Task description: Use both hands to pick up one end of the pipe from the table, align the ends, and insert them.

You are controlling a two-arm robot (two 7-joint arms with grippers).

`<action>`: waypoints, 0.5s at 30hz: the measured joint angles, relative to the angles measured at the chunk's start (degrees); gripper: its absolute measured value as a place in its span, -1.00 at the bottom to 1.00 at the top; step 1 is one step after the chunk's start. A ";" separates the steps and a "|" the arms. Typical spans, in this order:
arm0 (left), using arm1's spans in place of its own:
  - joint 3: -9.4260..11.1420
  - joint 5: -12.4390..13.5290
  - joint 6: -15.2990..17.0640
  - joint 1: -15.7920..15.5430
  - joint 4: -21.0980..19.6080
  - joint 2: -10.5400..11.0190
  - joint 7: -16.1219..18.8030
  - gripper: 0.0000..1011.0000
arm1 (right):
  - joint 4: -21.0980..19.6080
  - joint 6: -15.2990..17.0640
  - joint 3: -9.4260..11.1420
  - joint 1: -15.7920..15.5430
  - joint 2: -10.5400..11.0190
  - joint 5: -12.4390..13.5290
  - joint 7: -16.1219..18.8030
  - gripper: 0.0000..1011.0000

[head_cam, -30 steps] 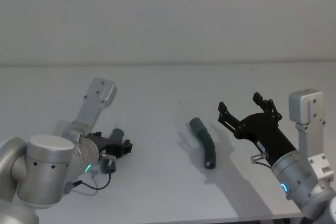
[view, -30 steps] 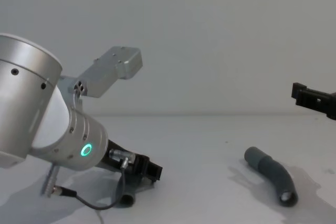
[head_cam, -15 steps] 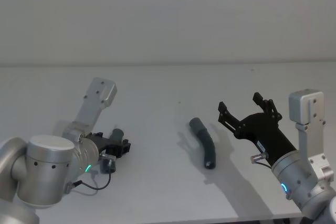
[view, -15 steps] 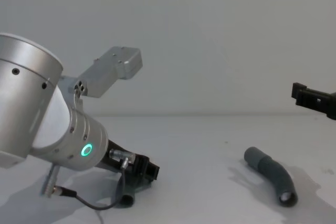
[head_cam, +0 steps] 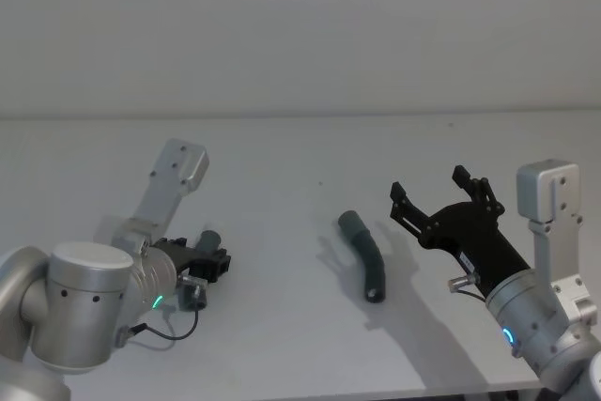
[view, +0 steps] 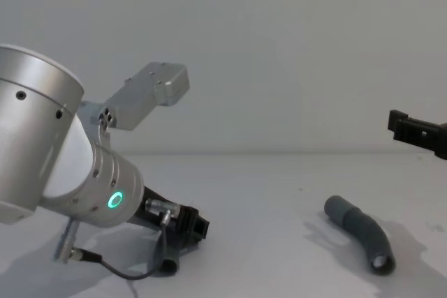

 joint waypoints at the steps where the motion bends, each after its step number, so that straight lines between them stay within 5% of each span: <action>1: 0.00 0.00 0.00 0.00 0.00 0.00 0.01 0.20 | 0.00 0.00 0.00 0.00 0.00 0.00 0.00 0.98; 15: 0.00 0.03 0.05 0.00 0.01 0.00 0.03 0.02 | 0.00 0.04 -0.05 0.15 -0.01 -0.11 0.05 0.98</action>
